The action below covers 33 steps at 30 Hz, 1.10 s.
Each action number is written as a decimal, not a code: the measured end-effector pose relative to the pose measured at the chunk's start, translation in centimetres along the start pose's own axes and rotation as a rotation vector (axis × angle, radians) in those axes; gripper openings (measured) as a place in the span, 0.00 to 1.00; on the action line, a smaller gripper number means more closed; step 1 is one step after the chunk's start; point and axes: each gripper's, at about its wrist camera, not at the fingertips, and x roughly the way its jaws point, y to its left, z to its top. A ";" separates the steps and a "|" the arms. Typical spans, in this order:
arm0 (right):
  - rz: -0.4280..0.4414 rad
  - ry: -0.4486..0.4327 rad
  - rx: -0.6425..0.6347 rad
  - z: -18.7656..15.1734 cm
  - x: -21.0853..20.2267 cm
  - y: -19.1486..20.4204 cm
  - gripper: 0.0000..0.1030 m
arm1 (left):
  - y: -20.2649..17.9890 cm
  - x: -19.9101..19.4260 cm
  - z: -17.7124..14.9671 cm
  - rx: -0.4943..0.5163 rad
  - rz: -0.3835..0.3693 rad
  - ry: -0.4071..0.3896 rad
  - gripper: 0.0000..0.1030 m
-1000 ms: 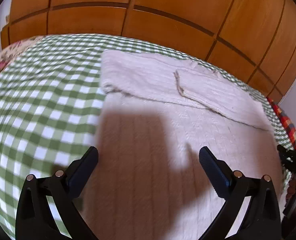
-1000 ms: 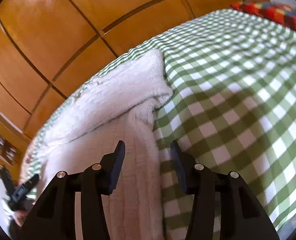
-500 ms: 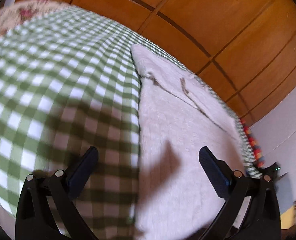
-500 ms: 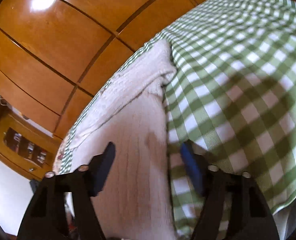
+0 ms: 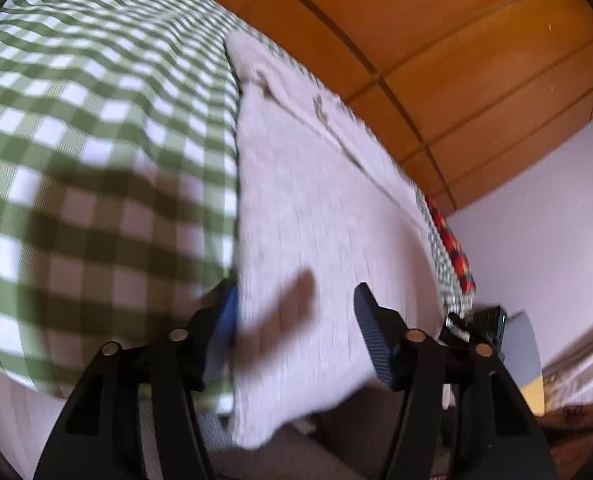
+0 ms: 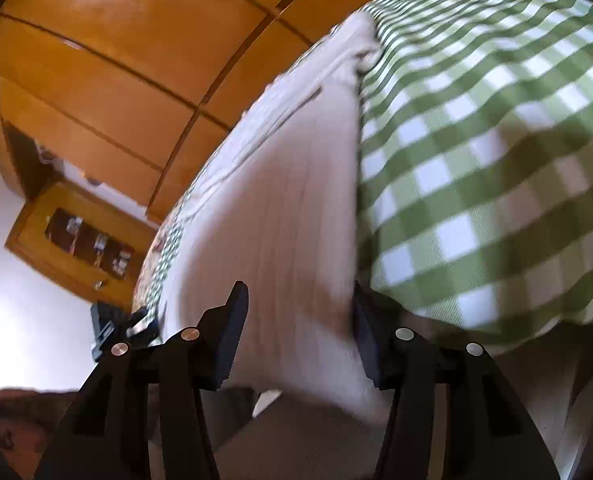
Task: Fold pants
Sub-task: 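Grasp the sweater edge with both grippers and lift it off the bed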
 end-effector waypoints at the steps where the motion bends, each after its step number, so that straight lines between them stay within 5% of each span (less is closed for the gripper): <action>1: 0.009 0.011 -0.005 -0.3 0.1 0.0 0.49 | -0.3 0.1 -0.4 0.017 0.002 0.017 0.53; 9: 0.041 0.053 0.006 -2.1 0.7 -1.0 0.40 | -2.4 2.1 -2.5 0.073 -0.045 0.139 0.52; 15: -0.012 0.137 -0.029 -3.2 2.0 -1.1 0.40 | -3.6 3.5 -3.2 0.105 -0.041 0.197 0.30; 19: -0.009 0.197 -0.095 -3.3 3.6 0.0 0.12 | -4.3 4.0 -3.2 0.115 -0.022 0.202 0.08; 21: 0.002 0.205 -0.162 -3.3 3.8 1.4 0.09 | -4.8 3.6 -3.0 0.125 -0.026 0.188 0.08; 33: 0.190 -0.047 -0.200 1.2 -1.3 5.3 0.07 | -9.3 -3.2 -2.8 0.273 -0.102 0.017 0.06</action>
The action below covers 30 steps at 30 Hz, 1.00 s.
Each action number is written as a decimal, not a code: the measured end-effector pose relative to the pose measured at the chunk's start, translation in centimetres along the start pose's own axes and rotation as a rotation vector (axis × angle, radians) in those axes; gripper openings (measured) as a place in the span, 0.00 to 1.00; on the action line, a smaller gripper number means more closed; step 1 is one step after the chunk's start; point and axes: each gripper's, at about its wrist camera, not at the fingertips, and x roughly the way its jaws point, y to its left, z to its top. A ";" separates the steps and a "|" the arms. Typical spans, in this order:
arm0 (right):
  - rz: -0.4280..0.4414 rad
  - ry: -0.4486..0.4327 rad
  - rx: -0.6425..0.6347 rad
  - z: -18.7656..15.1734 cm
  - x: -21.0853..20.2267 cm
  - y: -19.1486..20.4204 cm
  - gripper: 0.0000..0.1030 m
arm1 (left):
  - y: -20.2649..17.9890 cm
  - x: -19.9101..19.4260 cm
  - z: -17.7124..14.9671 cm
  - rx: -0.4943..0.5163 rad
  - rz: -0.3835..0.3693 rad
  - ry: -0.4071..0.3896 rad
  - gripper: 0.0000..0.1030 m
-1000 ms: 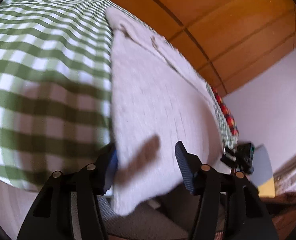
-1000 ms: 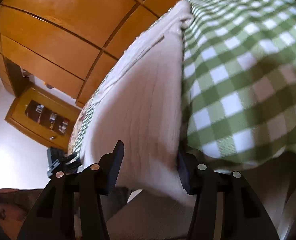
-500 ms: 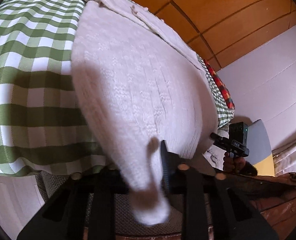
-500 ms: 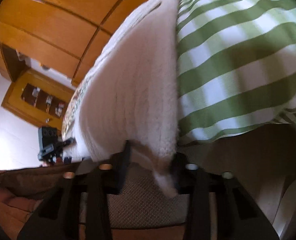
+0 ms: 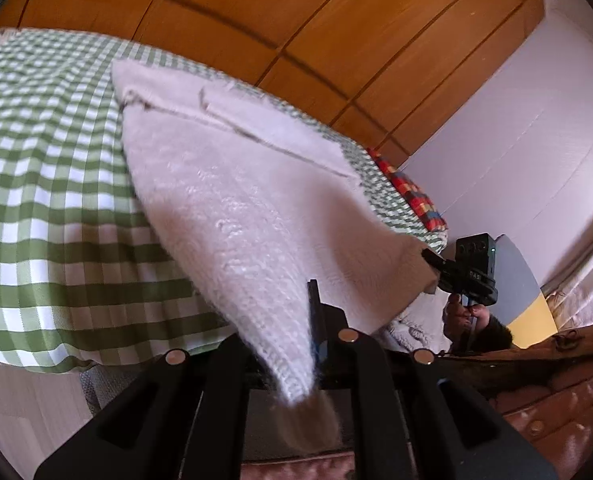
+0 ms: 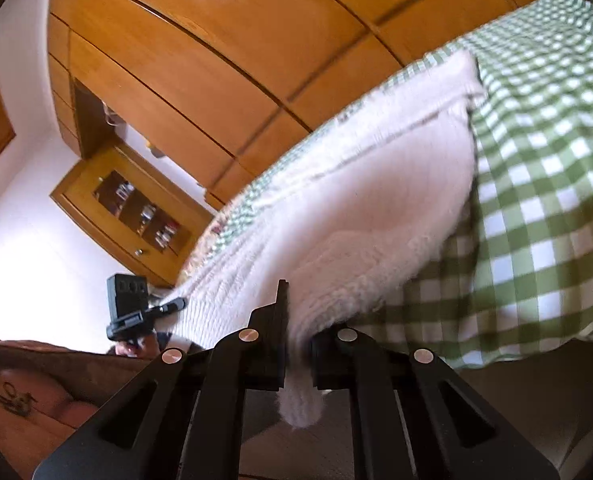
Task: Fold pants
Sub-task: 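Grasp the sweater edge with both grippers and lift it off the bed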
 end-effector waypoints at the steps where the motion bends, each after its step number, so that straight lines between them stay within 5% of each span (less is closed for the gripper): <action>1: 0.007 -0.007 -0.002 0.0 -0.4 0.0 0.07 | -0.1 -0.5 0.0 0.009 -0.006 -0.014 0.05; 13: 0.104 -0.101 0.003 -0.3 -5.5 1.5 0.07 | -2.9 -2.6 -1.1 0.047 -0.073 -0.046 0.05; 23: 0.257 -0.153 0.038 -2.1 -9.6 3.7 0.07 | -4.3 -7.5 -3.5 -0.100 -0.276 -0.108 0.06; 30: 0.274 -0.146 0.106 0.1 -7.5 2.2 0.07 | -1.1 -5.7 -2.9 -0.215 -0.207 -0.091 0.07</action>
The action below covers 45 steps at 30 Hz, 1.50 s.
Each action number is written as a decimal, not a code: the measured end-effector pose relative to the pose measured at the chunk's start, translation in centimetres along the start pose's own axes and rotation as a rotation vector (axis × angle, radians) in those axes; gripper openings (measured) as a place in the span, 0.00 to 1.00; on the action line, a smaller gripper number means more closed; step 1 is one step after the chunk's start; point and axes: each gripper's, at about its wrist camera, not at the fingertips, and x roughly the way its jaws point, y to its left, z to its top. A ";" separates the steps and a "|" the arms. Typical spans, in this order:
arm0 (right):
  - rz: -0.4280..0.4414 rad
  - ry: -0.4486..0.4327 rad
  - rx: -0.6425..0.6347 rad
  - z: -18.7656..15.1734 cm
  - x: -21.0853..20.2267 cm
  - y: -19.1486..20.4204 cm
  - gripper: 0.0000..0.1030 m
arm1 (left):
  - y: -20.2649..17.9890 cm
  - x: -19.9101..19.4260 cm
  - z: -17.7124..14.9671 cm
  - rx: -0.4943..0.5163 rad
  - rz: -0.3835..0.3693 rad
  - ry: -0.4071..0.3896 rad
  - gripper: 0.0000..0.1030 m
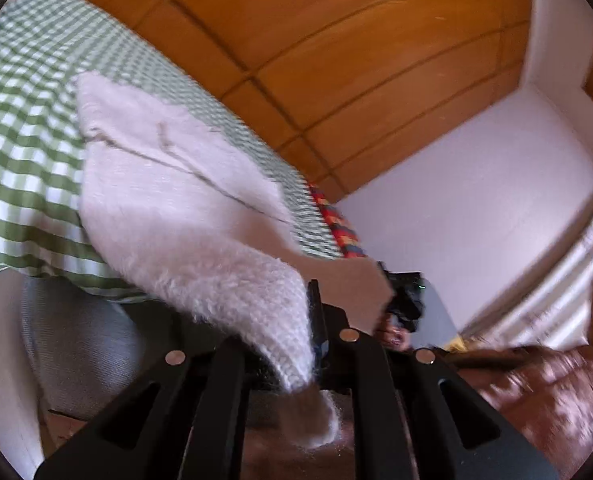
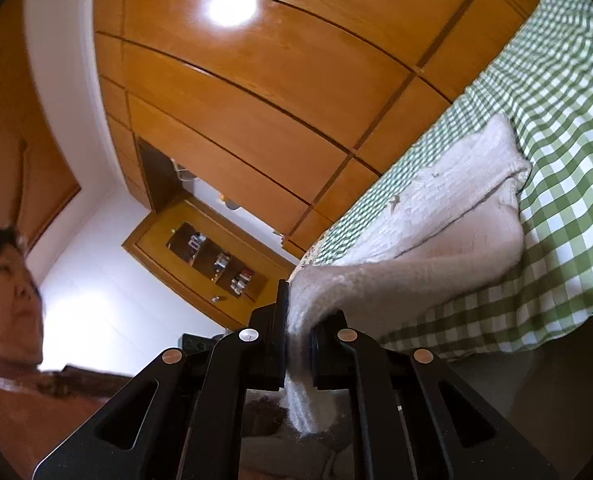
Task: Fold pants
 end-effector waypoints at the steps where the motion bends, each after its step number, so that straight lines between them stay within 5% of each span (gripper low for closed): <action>1: -0.001 0.006 0.013 0.3 0.6 -0.4 0.07 | 0.7 0.4 0.4 -0.022 0.020 0.000 0.07; 13: -0.106 0.004 0.217 6.3 5.9 -6.5 0.07 | 5.1 4.8 7.0 -0.122 0.020 -0.004 0.07; 30: -0.236 -0.026 0.304 12.8 13.6 -14.0 0.07 | 13.8 12.6 17.9 -0.267 0.156 -0.071 0.07; 31: -0.250 -0.036 0.311 13.1 13.8 -14.5 0.07 | 14.3 12.8 18.4 -0.267 0.165 -0.081 0.10; 33: -0.303 -0.052 0.338 13.2 14.0 -15.6 0.11 | 14.9 13.4 19.6 -0.252 0.226 -0.095 0.33; 34: -0.335 -0.061 0.362 13.1 14.2 -16.5 0.23 | 15.1 13.5 19.9 -0.244 0.264 -0.104 0.66; 35: -0.350 -0.071 0.379 13.0 14.2 -17.1 0.30 | 15.1 13.3 20.1 -0.229 0.299 -0.136 0.75; 40: -0.374 -0.201 0.285 13.6 12.6 -15.4 0.69 | 16.0 10.5 20.1 -0.253 0.346 -0.256 0.80; 42: -0.449 -0.204 0.161 14.3 12.3 -13.5 0.69 | 16.0 9.7 20.1 -0.233 0.405 -0.255 0.80; 45: -0.579 -0.080 -0.008 15.3 13.8 -11.9 0.69 | 15.3 10.2 20.3 -0.158 0.464 -0.207 0.79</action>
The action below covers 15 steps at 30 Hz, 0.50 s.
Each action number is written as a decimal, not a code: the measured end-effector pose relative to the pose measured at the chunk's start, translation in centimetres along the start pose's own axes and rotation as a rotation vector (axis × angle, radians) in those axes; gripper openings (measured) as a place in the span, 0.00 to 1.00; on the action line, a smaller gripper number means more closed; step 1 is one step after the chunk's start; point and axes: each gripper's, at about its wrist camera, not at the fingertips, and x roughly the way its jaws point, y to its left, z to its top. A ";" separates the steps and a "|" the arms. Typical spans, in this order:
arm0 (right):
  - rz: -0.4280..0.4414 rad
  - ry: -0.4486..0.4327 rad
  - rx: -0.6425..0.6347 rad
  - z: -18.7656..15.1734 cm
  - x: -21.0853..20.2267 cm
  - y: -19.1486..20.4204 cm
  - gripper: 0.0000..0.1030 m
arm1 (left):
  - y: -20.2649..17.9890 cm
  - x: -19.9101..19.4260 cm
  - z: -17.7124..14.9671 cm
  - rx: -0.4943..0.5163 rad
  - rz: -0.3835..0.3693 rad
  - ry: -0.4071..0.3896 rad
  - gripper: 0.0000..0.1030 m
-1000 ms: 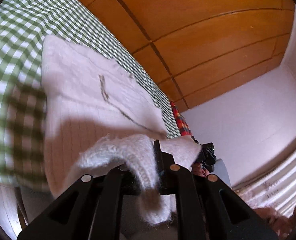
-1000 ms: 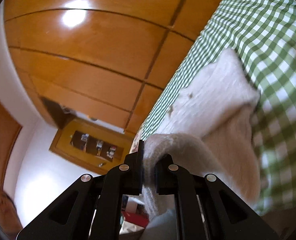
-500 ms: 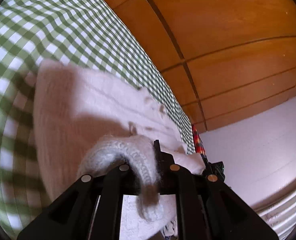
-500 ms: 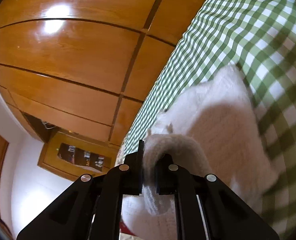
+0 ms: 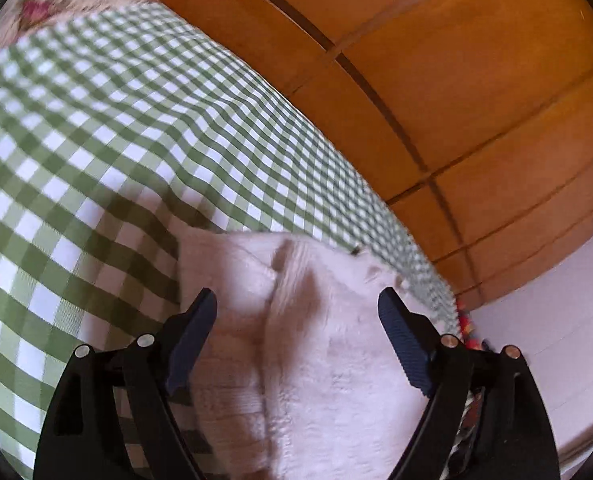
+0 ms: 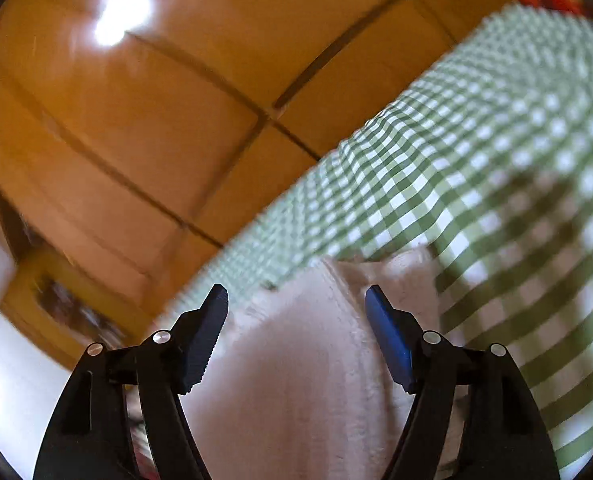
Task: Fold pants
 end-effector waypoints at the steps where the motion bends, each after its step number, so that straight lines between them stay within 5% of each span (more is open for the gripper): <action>1: -0.062 0.034 -0.071 0.1 0.7 0.8 0.67 | -0.4 0.3 0.1 0.027 0.008 0.013 0.79; 9: -0.263 0.218 -0.311 -2.0 5.9 2.8 0.47 | -2.7 4.6 0.0 0.150 0.116 0.141 0.60; 12: -0.297 0.206 -0.329 -3.1 5.6 3.0 0.29 | -2.9 5.1 -0.2 0.156 0.141 0.150 0.41; 15: -0.331 0.183 -0.359 -3.6 5.3 3.7 0.10 | -3.2 4.9 -0.7 0.179 0.164 0.146 0.09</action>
